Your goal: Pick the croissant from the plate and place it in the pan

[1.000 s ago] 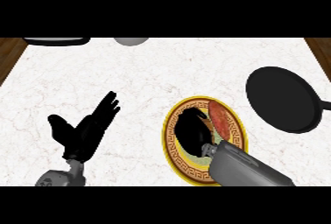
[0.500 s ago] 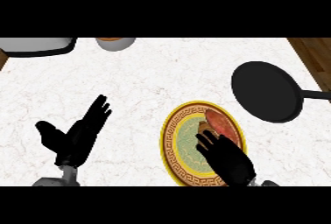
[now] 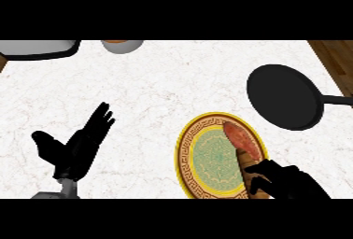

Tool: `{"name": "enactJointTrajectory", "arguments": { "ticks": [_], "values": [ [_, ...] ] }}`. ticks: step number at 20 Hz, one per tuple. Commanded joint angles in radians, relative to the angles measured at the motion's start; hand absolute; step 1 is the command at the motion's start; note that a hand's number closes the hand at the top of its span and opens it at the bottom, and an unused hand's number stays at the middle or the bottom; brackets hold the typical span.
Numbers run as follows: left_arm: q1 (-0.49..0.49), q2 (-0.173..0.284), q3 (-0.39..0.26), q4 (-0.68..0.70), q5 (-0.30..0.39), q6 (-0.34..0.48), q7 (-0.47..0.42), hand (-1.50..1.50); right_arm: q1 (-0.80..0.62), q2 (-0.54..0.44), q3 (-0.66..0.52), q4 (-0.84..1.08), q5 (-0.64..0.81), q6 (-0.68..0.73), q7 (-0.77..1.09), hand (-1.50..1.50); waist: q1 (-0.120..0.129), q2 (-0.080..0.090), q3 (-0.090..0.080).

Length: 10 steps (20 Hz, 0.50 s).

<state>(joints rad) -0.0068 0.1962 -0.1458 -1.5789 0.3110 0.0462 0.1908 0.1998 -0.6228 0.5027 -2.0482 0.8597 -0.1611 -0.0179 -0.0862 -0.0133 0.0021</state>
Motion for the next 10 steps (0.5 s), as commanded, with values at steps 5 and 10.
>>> {"name": "enactJointTrajectory", "arguments": {
  "ticks": [5, 10],
  "values": [
    [-0.03, -0.004, -0.021, -0.014, -0.006, -0.019, 0.019, 0.0, 0.196, -0.08, -0.302, -0.123, -0.537, -0.017, -0.166, 1.5, 0.056, 0.013, 0.001],
    [-0.059, -0.014, -0.023, 0.054, -0.006, -0.063, -0.007, 0.0, 0.165, -0.087, -0.483, 0.098, -0.781, 0.087, -0.34, 1.5, 0.074, 0.015, -0.001]
  ]
}}
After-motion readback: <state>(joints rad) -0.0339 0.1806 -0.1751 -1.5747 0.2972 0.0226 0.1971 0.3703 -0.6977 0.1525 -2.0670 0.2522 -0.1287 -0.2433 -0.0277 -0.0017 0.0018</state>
